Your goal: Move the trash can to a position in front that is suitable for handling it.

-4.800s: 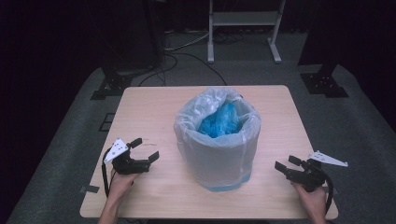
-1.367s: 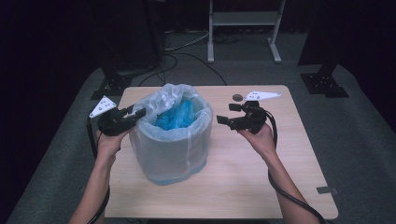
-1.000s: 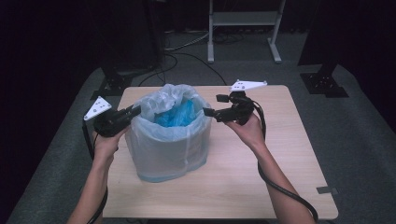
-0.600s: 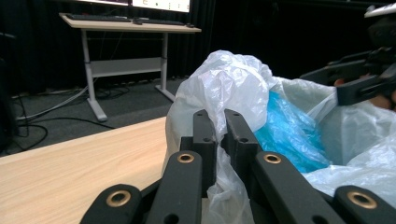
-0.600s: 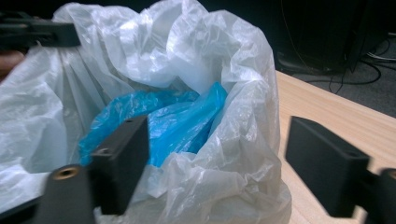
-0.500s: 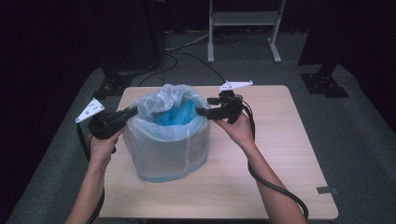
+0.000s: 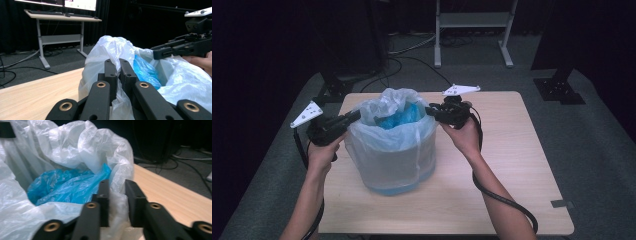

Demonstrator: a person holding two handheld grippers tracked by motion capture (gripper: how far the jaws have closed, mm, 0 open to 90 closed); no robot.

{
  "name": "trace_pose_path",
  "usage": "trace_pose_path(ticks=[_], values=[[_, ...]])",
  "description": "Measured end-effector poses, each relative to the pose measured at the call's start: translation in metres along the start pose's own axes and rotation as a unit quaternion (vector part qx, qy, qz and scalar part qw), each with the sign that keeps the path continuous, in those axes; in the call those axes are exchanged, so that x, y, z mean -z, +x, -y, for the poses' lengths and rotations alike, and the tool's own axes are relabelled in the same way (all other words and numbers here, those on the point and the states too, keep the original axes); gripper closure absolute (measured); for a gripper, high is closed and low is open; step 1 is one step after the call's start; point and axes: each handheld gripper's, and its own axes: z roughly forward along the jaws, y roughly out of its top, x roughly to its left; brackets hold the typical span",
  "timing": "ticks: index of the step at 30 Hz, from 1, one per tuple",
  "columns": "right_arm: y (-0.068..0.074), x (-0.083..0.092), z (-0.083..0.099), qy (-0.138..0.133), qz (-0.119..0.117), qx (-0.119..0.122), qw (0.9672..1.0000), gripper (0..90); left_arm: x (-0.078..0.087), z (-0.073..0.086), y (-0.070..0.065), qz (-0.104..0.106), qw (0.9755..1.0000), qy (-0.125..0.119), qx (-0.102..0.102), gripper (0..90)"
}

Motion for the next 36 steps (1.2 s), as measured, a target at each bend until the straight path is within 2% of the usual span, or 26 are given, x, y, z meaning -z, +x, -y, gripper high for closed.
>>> trace_pose_path(ticks=[2, 7, 9, 13, 18, 23, 28, 31, 36], values=[[0.0, 0.001, -0.004, -0.002, 0.003, 0.001, 1.0, 85.0, -0.001, -0.003, -0.001, 0.002, 1.0, -0.002, -0.001, 86.5], [0.001, 0.001, -0.012, 0.0, 0.012, -0.001, 0.9999, 88.1, -0.004, -0.011, -0.004, 0.008, 1.0, -0.003, -0.001, 86.6], [0.002, 0.0, -0.016, -0.002, 0.004, -0.011, 0.9999, 88.5, -0.006, -0.013, -0.006, 0.013, 0.9999, -0.002, -0.004, 86.7], [0.007, 0.0, -0.025, -0.014, -0.026, -0.03, 0.9991, 88.9, -0.01, -0.016, -0.012, 0.032, 0.9995, 0.0, -0.006, 87.0], [0.02, -0.003, -0.034, -0.02, -0.06, -0.038, 0.9973, 89.0, -0.019, -0.019, -0.022, 0.054, 0.9985, 0.008, -0.003, 87.4], [0.037, -0.008, -0.038, -0.019, -0.094, -0.033, 0.9948, 89.0, -0.028, -0.019, -0.031, 0.077, 0.9969, 0.013, -0.002, 88.1], [0.052, -0.011, -0.037, -0.015, -0.118, -0.024, 0.9927, 89.0, -0.036, -0.019, -0.037, 0.094, 0.9953, 0.024, 0.002, 88.2], [0.059, -0.013, -0.035, -0.014, -0.14, -0.022, 0.9898, 89.0, -0.038, -0.021, -0.04, 0.102, 0.9944, 0.029, 0.002, 88.2], [0.075, -0.015, -0.035, -0.004, -0.157, 0.005, 0.9875, 89.0, -0.04, -0.026, -0.045, 0.11, 0.9932, 0.039, -0.002, 88.2]])
